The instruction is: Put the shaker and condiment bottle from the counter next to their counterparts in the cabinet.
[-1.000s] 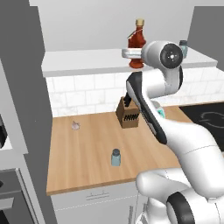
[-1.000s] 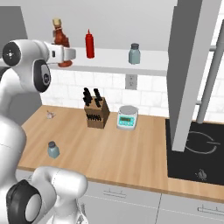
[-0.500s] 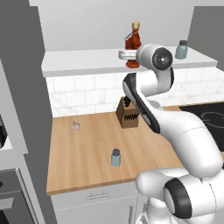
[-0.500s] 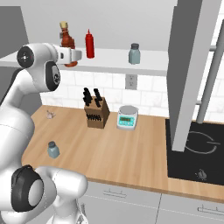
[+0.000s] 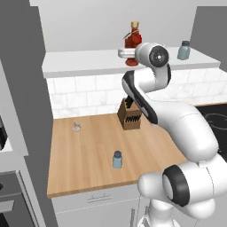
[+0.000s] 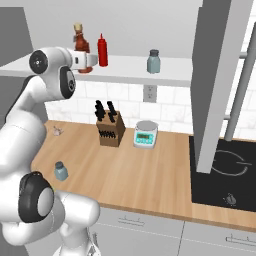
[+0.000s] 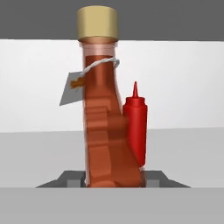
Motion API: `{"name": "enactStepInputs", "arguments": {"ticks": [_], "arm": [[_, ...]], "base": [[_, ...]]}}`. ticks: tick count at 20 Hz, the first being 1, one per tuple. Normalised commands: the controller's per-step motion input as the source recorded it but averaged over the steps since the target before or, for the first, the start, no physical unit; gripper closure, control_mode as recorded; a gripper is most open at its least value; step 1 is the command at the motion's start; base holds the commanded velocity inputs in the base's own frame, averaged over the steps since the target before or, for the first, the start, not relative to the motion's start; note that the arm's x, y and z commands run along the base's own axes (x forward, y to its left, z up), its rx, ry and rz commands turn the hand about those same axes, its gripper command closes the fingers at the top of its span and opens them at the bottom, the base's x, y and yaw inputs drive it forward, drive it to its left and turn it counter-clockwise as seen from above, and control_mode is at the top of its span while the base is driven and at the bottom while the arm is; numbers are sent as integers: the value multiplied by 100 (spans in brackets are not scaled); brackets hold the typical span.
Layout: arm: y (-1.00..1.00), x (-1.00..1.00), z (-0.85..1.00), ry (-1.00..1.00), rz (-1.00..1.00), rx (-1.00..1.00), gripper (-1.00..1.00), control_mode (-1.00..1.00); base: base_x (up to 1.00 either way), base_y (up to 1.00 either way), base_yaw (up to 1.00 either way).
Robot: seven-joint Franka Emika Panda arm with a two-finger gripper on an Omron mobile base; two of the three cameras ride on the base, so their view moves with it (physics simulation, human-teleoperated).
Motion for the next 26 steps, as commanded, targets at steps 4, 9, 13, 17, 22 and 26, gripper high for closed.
{"name": "enactStepInputs", "arguments": {"ticks": [4, 9, 13, 17, 22, 26], "arm": [[0, 41, -18, 0, 0, -3, 100, -100], [0, 44, -30, 0, 0, -4, 100, -100], [1, 43, -30, 0, 0, -4, 100, -100], [0, 9, -29, -2, 0, -1, -100, -100], [0, -1, -5, 0, 0, 0, -100, -100], [0, -11, 4, 0, -2, 0, -100, -100]], "base": [[0, 0, 0], [0, 0, 0], [0, 0, 0], [0, 0, 0], [0, 0, 0], [0, 0, 0]]}}
